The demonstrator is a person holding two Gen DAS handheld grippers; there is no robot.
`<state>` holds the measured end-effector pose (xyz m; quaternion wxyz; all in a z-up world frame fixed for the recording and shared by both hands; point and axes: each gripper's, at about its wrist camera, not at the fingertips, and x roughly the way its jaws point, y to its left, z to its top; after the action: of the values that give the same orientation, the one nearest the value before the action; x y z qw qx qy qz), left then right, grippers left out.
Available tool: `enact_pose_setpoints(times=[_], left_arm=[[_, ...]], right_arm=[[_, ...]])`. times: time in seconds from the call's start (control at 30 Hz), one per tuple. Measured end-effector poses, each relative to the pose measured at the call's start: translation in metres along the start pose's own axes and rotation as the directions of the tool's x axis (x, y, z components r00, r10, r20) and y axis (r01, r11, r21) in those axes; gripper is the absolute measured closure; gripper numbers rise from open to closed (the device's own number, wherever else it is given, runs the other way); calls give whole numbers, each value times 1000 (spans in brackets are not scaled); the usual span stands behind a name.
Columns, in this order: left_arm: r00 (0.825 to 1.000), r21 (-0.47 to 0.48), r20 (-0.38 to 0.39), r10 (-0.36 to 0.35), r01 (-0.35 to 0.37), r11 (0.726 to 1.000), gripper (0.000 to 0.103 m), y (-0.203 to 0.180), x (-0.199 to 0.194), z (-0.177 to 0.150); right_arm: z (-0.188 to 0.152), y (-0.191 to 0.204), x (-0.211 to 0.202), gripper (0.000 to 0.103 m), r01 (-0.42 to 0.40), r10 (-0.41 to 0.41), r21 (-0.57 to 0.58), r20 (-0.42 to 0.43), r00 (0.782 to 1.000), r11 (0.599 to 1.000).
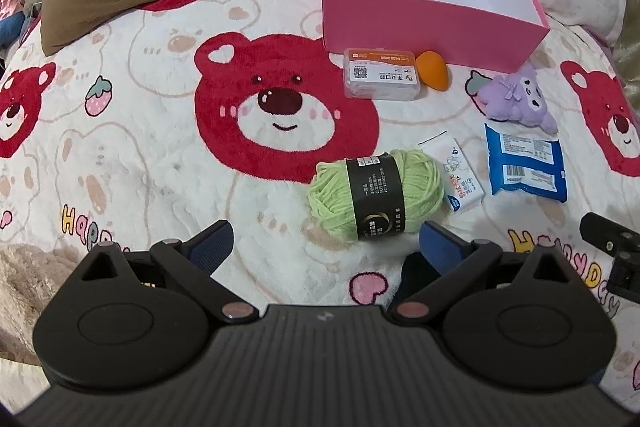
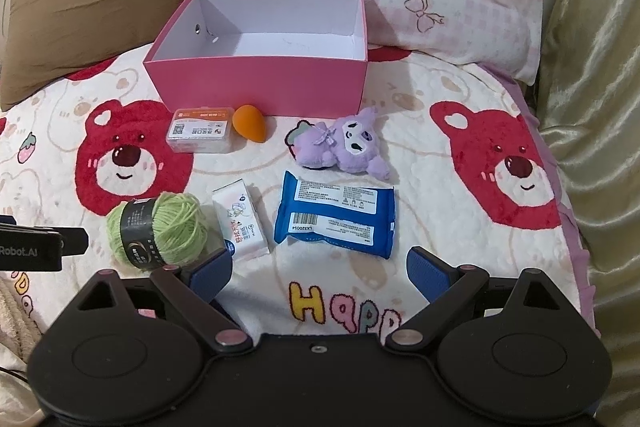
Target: Organize objects
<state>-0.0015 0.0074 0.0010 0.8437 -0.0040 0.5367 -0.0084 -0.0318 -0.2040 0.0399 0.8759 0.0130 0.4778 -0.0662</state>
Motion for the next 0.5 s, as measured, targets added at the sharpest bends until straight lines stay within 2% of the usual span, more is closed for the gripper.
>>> enact_pose_setpoints(times=[0.5], left_arm=[[1000,0,-18,-7,7,1000,1,-3,4,-1]], right_arm=[[-1,-1,2,7,1,-1,0,-5,1000,1000]])
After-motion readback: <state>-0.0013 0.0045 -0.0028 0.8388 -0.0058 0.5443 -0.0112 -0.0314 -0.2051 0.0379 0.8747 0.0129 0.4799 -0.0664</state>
